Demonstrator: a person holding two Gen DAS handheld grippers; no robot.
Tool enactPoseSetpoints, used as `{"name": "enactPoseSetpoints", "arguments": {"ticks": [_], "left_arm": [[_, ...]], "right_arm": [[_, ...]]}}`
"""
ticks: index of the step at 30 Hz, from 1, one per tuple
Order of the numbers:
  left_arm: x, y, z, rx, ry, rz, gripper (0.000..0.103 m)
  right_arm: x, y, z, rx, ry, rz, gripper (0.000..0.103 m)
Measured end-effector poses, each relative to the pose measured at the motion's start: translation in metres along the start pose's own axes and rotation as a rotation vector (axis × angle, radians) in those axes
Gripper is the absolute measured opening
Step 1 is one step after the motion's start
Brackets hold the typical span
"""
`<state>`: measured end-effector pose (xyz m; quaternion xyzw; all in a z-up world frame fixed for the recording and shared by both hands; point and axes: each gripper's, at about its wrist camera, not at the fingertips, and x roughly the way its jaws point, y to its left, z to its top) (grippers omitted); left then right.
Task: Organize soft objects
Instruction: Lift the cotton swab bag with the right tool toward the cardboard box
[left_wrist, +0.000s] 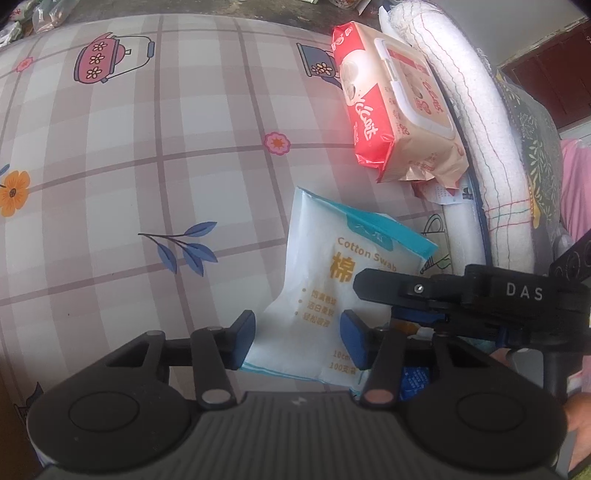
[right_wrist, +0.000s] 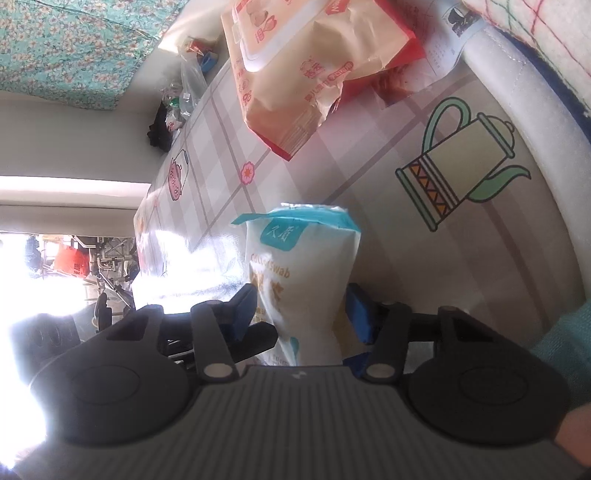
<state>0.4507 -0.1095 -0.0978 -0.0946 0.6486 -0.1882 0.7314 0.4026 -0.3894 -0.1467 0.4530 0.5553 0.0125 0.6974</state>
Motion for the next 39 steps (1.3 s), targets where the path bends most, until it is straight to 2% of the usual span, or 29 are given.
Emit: {"name": "enactPoseSetpoints", "arguments": {"ticks": [1,4,9,14,20,26,32,36,39], "left_arm": [[-0.001,-0.001,0.000,0.003,-0.005,0.002,0.047],[-0.006,-0.004,-0.001,0.008,-0.005,0.001,0.040],[-0.033,-0.012,-0.008,0.018,-0.047,-0.016,0.040],[-0.084,-0.030,-0.028,0.066,-0.117,-0.036,0.040],[-0.161,-0.044,-0.075,0.100,-0.207,-0.058,0.039],[-0.236,-0.024,-0.148,0.087,-0.313,-0.048,0.039],[-0.289,0.035,-0.221,-0.011,-0.390,0.005,0.039],[-0.309,0.094,-0.258,-0.125,-0.423,0.040,0.040],[-0.315,0.143,-0.276,-0.221,-0.427,0.069,0.041]], "right_arm": [[0.002,0.003,-0.001,-0.016,-0.007,-0.006,0.037],[0.000,0.007,-0.001,-0.032,-0.024,0.001,0.032],[-0.024,0.025,-0.007,-0.077,-0.070,0.034,0.031],[-0.067,0.053,-0.027,-0.145,-0.125,0.083,0.031],[-0.131,0.089,-0.072,-0.236,-0.172,0.162,0.031],[-0.168,0.129,-0.152,-0.344,-0.152,0.245,0.031],[-0.145,0.181,-0.222,-0.420,-0.039,0.320,0.031],[-0.100,0.225,-0.262,-0.461,0.065,0.337,0.031],[-0.052,0.261,-0.291,-0.489,0.150,0.317,0.031]]}}
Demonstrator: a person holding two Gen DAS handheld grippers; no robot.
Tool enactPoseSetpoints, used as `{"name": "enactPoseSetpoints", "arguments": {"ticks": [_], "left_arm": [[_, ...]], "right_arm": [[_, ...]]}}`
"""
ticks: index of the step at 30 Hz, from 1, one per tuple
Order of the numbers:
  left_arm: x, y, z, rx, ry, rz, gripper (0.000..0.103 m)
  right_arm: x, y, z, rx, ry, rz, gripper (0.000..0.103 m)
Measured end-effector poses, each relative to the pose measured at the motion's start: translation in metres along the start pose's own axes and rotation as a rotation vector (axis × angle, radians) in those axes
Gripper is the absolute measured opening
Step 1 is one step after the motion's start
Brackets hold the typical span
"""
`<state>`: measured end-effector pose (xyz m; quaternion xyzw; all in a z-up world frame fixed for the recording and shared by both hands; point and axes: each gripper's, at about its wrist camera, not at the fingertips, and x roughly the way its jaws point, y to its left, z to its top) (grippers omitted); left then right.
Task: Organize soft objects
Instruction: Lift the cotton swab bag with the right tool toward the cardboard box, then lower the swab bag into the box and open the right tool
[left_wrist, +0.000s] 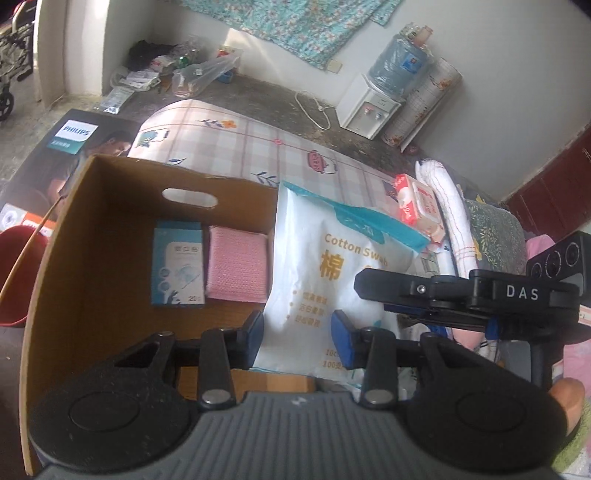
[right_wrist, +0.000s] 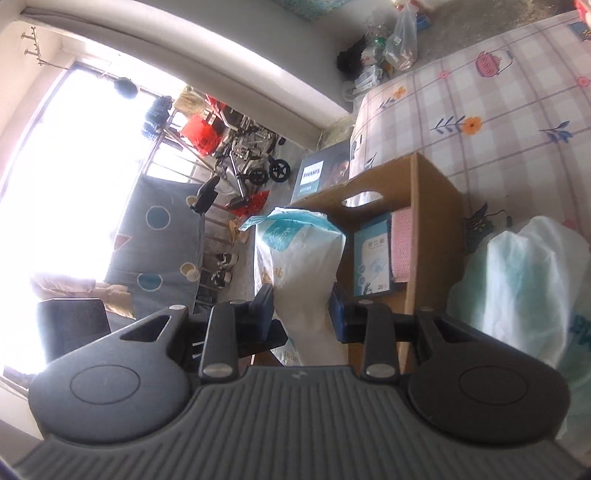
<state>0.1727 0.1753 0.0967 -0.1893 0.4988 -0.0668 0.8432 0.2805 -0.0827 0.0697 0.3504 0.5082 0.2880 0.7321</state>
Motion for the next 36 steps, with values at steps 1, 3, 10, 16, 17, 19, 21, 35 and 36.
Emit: {"name": "enactPoseSetpoints", "arguments": {"ticks": [1,3,10,16,17,19,21,35,36], "left_arm": [[0.000,0.015,0.000,-0.026,0.001,0.019,0.041],[0.003,0.047,0.002,-0.071,0.006,0.056,0.041],[0.048,0.110,0.028,-0.097,0.011,0.225,0.044],[0.094,0.136,0.052,-0.035,0.009,0.352,0.050],[0.098,0.139,0.052,-0.034,0.008,0.369,0.048],[0.100,0.134,0.053,0.014,-0.016,0.374,0.055],[0.101,0.128,0.052,0.040,-0.013,0.372,0.060],[0.056,0.096,0.030,0.045,-0.063,0.310,0.069],[0.050,0.089,0.026,0.055,-0.073,0.298,0.070]], "right_arm": [[0.020,0.007,0.000,0.002,0.026,-0.004,0.031],[0.054,0.015,0.000,0.009,0.071,-0.014,0.031],[0.176,0.014,0.028,0.079,0.157,-0.077,0.032],[0.242,-0.018,0.057,0.116,0.165,-0.137,0.033],[0.250,-0.023,0.057,0.130,0.170,-0.154,0.033],[0.261,-0.032,0.057,0.124,0.182,-0.186,0.035],[0.265,-0.036,0.055,0.125,0.184,-0.191,0.036],[0.175,-0.004,0.051,0.061,0.020,-0.079,0.047],[0.159,-0.001,0.047,0.054,0.001,-0.052,0.049]]}}
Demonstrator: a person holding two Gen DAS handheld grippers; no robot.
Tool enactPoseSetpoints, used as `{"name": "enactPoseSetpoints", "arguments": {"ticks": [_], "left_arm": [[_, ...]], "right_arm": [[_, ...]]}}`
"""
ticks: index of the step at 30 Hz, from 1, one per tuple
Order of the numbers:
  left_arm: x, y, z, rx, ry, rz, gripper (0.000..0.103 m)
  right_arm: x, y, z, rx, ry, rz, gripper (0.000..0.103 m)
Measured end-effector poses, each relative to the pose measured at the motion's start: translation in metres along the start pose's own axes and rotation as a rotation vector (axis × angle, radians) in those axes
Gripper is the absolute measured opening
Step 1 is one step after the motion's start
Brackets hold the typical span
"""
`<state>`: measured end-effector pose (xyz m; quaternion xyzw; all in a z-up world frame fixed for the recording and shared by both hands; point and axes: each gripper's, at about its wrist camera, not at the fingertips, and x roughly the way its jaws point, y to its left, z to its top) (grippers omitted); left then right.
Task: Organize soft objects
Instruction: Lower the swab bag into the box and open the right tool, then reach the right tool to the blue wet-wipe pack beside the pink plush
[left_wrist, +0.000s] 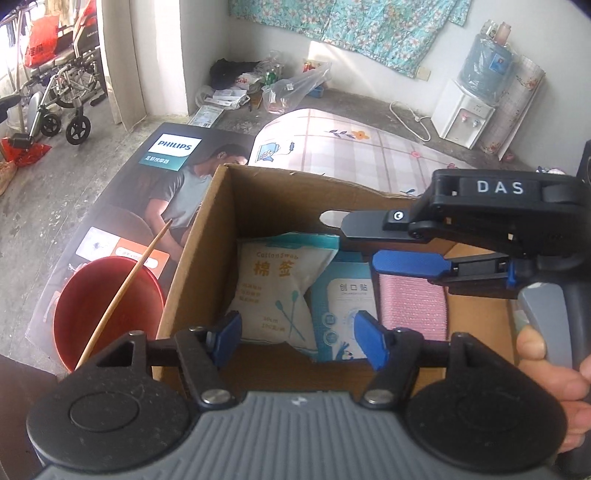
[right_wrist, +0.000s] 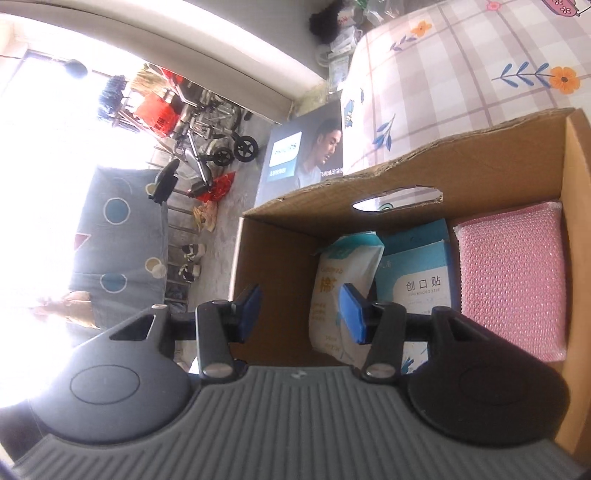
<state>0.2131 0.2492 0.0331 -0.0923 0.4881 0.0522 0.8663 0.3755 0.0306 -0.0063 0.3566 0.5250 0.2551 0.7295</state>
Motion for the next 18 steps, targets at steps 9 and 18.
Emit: {"name": "enactPoseSetpoints", "arguments": {"ticks": [9,18], "left_arm": [[-0.068,-0.074,-0.039,0.126,-0.132,-0.158,0.081],[-0.091,-0.180,-0.093,0.283,-0.209,-0.306,0.082]], "right_arm": [[-0.146,-0.027,-0.067,-0.025,-0.168,0.133,0.058],[-0.291,-0.120,-0.140,0.018,-0.446,0.045,0.066]]}}
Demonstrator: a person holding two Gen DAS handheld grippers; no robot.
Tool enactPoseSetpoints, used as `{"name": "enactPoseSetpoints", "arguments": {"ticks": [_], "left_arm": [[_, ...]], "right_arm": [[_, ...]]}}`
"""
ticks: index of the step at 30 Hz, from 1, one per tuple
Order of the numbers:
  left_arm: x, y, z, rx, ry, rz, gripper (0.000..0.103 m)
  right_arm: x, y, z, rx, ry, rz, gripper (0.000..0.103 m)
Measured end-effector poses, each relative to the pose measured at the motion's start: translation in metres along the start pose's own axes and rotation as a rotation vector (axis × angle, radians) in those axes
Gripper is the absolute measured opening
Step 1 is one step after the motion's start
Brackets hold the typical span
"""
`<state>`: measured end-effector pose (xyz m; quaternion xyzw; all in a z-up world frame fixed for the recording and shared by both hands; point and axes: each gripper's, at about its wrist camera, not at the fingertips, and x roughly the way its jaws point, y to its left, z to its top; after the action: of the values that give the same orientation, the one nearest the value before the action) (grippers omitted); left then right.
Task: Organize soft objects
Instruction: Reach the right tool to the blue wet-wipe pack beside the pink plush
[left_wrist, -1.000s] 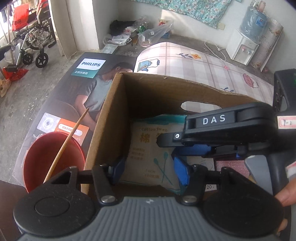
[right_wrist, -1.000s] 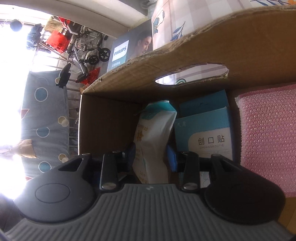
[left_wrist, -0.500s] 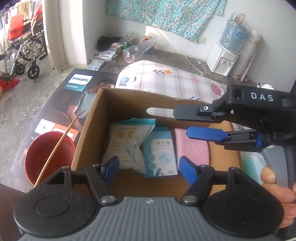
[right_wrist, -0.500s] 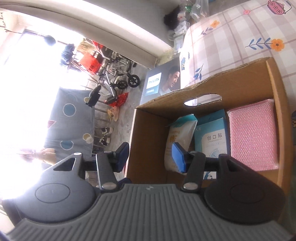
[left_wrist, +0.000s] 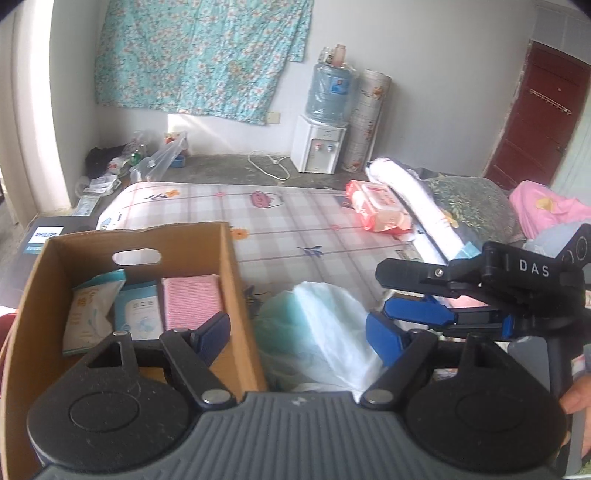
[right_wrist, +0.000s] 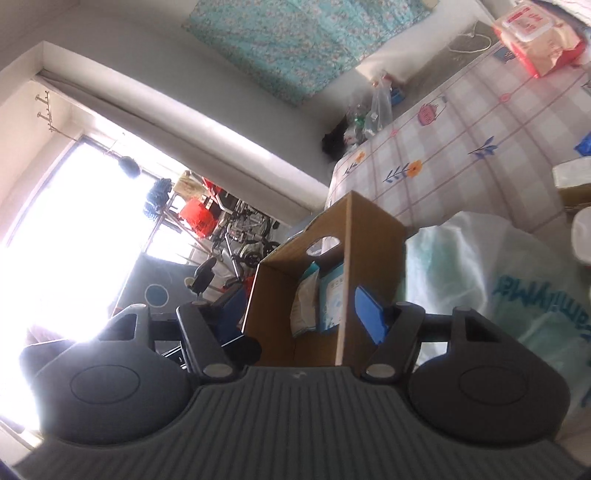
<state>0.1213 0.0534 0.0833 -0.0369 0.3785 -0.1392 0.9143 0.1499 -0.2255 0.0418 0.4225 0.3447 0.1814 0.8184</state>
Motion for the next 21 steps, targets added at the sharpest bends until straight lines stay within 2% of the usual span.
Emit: {"name": "enactPoseSetpoints", "arguments": {"ticks": [4,9,12,16,21], "left_arm": [[0.022,-0.044,-0.010,0.030,0.010,-0.066,0.082],[0.057,-0.089,-0.017,0.072,0.015,-0.084,0.080],[0.080,-0.111,-0.020,0.090,0.025,-0.093,0.075],[0.107,-0.132,-0.025,0.077,0.068,-0.155,0.062],[0.133,-0.154,-0.027,0.097,0.094,-0.186,0.044]], "right_arm": [[-0.059,-0.048,-0.007,0.030,-0.128,-0.085,0.067],[-0.106,-0.101,-0.023,0.066,-0.266,-0.223,0.067],[-0.122,-0.132,-0.029,0.097,-0.331,-0.314,0.064],[-0.131,-0.166,-0.028,0.146,-0.371,-0.371,0.054],[-0.130,-0.185,-0.012,0.131,-0.375,-0.382,0.045]]}}
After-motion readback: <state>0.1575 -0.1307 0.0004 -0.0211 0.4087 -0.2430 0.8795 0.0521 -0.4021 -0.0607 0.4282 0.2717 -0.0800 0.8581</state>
